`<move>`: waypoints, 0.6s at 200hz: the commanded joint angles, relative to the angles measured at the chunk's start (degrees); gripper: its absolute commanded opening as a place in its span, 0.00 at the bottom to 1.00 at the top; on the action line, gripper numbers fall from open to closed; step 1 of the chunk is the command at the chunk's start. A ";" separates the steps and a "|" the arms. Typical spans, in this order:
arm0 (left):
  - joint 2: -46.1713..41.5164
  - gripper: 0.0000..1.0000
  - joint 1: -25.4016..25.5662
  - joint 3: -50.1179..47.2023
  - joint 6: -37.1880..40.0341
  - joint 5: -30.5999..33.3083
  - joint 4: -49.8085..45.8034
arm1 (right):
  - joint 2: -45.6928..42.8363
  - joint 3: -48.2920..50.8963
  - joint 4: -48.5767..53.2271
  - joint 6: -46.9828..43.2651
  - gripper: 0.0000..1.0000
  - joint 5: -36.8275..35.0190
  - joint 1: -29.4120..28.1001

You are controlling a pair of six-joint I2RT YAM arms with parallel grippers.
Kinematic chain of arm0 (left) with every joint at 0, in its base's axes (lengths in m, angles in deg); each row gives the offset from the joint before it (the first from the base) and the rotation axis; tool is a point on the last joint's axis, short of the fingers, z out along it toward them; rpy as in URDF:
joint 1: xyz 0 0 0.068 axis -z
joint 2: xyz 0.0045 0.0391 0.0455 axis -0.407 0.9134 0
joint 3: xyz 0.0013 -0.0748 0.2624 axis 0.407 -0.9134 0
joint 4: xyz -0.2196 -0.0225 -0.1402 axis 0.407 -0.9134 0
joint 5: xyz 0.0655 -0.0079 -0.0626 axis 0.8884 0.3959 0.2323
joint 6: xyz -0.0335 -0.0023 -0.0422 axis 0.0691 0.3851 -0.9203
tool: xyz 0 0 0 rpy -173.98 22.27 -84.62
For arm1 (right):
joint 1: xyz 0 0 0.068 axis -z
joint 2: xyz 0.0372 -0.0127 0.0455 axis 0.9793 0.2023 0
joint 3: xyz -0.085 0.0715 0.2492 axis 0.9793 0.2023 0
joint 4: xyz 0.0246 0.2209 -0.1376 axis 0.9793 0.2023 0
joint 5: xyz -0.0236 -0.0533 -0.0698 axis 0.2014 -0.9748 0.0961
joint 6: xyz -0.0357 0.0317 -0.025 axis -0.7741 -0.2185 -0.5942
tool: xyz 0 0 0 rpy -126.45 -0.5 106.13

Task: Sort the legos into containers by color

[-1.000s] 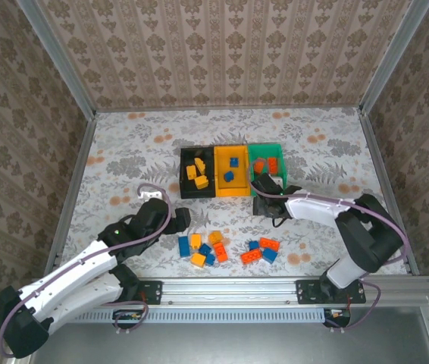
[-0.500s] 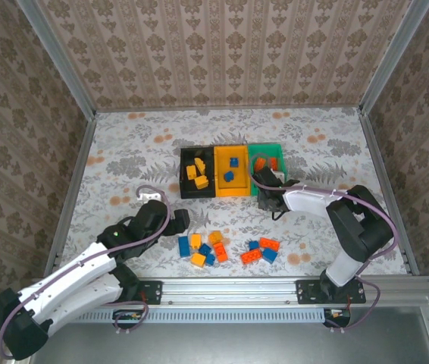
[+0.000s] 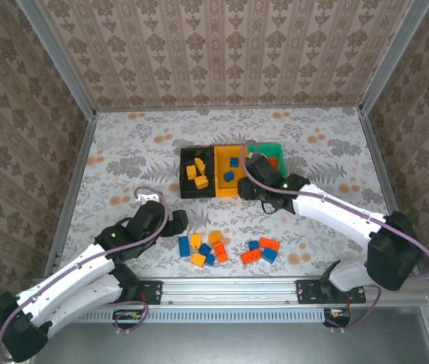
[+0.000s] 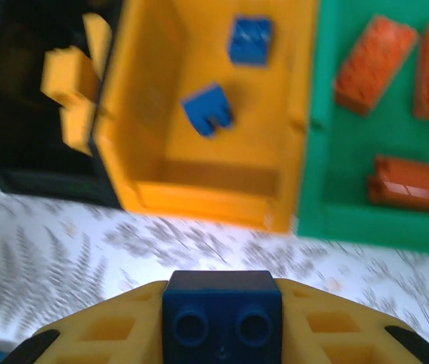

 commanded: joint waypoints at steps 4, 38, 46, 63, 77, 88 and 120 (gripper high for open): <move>1.16 1.00 -0.51 0.47 -1.28 -1.66 -1.82 | 9.91 -8.80 2.07 -2.86 0.35 -2.27 0.31; 2.29 0.99 -0.53 0.30 -1.68 -3.67 -2.81 | 22.72 -21.40 4.51 -2.72 0.36 -4.08 2.28; 2.30 0.98 -0.47 0.21 -1.59 -4.03 -2.93 | 24.94 -23.66 5.51 -2.31 0.36 -4.79 2.75; 2.56 0.95 -0.56 0.04 -1.56 -4.48 -3.34 | 27.97 -26.67 6.39 -1.39 0.36 -5.42 3.61; 3.02 0.94 -0.50 0.00 -1.68 -4.98 -3.21 | 29.90 -28.67 6.39 -1.03 0.40 -5.37 4.00; 3.57 0.93 -0.40 0.06 -1.44 -5.51 -2.96 | 31.29 -30.41 8.75 -0.79 0.53 -5.02 4.18; 6.87 0.86 -0.21 0.47 -0.69 -7.77 -1.86 | 29.27 -29.90 8.03 0.18 0.84 -3.33 3.90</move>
